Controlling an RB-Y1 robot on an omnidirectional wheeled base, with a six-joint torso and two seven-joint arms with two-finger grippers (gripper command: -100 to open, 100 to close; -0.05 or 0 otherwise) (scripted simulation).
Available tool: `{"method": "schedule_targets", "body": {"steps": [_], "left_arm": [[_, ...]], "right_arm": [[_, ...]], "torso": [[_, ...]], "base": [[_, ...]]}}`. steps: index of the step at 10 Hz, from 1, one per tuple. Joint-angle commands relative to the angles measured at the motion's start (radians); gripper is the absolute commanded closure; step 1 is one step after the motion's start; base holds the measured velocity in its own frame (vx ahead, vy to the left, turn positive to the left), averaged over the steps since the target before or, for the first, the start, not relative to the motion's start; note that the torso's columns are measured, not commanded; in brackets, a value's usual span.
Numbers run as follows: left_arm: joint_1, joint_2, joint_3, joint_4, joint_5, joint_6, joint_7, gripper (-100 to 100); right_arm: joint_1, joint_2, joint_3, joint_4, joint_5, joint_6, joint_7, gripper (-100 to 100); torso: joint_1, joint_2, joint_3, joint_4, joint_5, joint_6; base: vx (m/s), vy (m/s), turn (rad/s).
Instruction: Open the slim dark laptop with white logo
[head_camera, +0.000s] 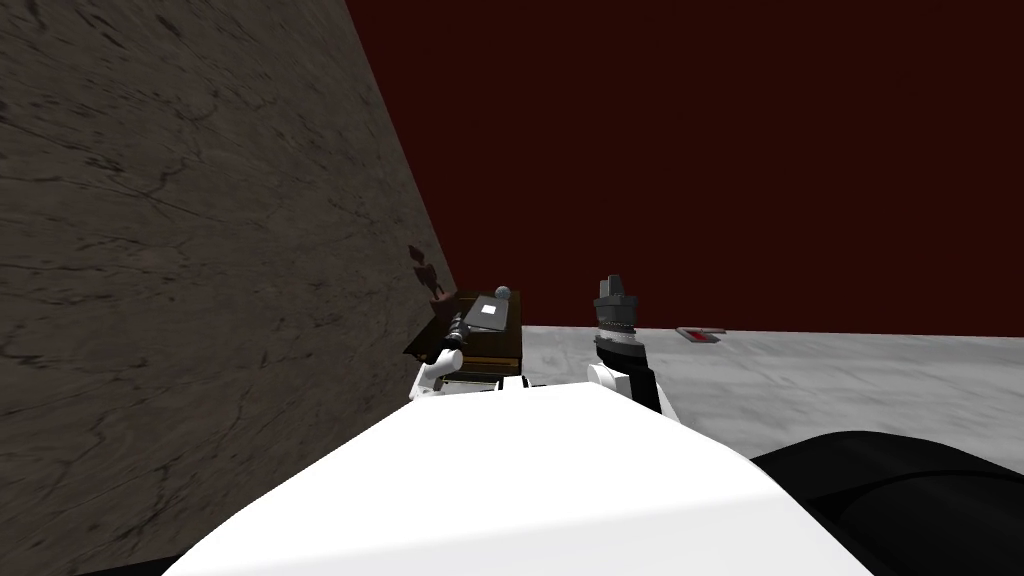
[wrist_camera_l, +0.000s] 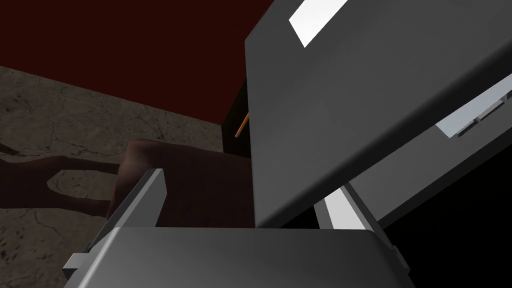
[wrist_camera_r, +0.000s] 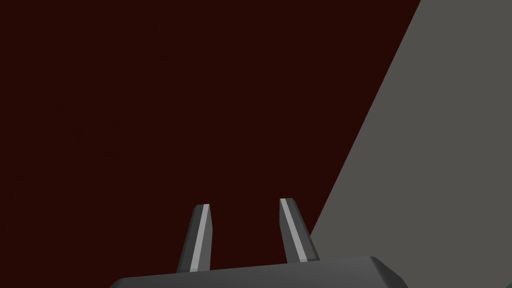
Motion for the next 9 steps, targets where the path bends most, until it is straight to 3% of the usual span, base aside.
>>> {"method": "schedule_targets", "body": {"steps": [1, 2, 3, 4, 9], "left_arm": [[0.011, 0.004, 0.006, -0.071, 0.004, 0.061, 0.002, -100], [0.014, 0.005, 0.009, -0.096, 0.005, 0.083, 0.003, -100], [0.006, 0.004, 0.01, -0.073, 0.002, 0.07, 0.003, -100], [0.006, 0.004, 0.01, -0.074, 0.002, 0.074, 0.002, 0], [0.007, 0.004, 0.009, -0.072, 0.002, 0.075, 0.002, 0]], "right_arm": [[0.0, 0.0, 0.0, 0.0, 0.0, 0.0, 0.0, 0], [0.0, 0.0, 0.0, 0.0, 0.0, 0.0, 0.0, 0], [0.0, 0.0, 0.0, 0.0, 0.0, 0.0, 0.0, 0], [0.0, 0.0, 0.0, 0.0, 0.0, 0.0, 0.0, 0], [0.0, 0.0, 0.0, 0.0, 0.0, 0.0, 0.0, 0]], "torso": [[-0.001, 0.0, 0.0, 0.0, 0.0, 0.0], [-0.001, 0.0, 0.0, 0.0, 0.0, 0.0], [-0.002, 0.0, 0.0, 0.0, 0.0, 0.0], [-0.001, -0.001, 0.0, -0.001, 0.0, 0.0], [0.0, -0.001, -0.001, -0.002, 0.001, -0.001]], "base": [[0.005, -0.014, 0.011], [0.005, -0.014, 0.01], [0.003, -0.005, 0.005], [0.0, 0.0, 0.0], [0.0, 0.0, 0.0]]}}
